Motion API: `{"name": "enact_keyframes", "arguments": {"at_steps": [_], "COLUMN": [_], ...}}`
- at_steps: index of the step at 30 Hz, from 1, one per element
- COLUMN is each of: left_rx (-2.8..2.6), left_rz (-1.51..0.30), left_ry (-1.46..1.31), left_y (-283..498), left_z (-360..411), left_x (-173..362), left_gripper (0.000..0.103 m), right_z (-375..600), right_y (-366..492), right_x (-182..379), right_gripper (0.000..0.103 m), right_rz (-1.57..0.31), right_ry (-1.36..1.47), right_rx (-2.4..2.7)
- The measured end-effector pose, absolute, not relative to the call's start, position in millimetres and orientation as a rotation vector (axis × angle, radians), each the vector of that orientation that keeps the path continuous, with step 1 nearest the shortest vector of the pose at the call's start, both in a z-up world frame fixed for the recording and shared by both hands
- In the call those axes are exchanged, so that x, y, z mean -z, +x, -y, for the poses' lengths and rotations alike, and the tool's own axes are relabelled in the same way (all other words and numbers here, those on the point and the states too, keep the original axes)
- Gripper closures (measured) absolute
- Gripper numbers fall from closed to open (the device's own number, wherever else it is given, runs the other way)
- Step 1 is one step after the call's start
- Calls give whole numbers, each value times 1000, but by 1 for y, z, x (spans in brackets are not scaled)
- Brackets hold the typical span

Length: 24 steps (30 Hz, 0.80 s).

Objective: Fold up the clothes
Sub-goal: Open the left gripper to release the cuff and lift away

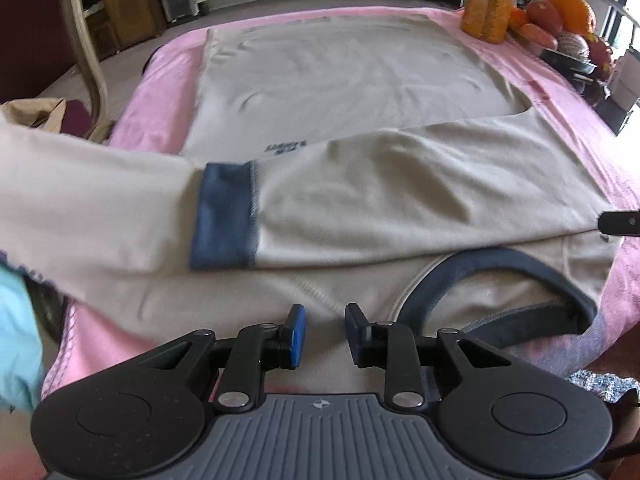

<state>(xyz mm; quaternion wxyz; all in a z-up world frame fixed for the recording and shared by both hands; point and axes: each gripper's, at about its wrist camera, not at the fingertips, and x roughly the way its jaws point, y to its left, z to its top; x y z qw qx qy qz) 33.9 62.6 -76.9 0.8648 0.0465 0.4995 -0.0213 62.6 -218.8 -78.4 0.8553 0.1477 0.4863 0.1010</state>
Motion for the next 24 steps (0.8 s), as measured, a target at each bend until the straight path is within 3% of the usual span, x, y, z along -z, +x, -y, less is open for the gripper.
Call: {"name": "enact_keyframes", "arguments": {"at_steps": [9, 20, 24], "left_rx": [22, -13, -49], "left_rz": [-1054, -1023, -950], "left_ry": [138, 64, -74], "left_y": [22, 26, 23], "left_z": [-56, -68, -100], "left_x": [78, 65, 36], "left_gripper": [76, 75, 75], "right_z": [202, 195, 182], "right_y": [47, 45, 50], "right_x": [90, 63, 36], "right_gripper": [89, 83, 71], "right_rz": [-1060, -976, -964], "right_ry": [169, 242, 292], "right_rx": [-188, -265, -312]}}
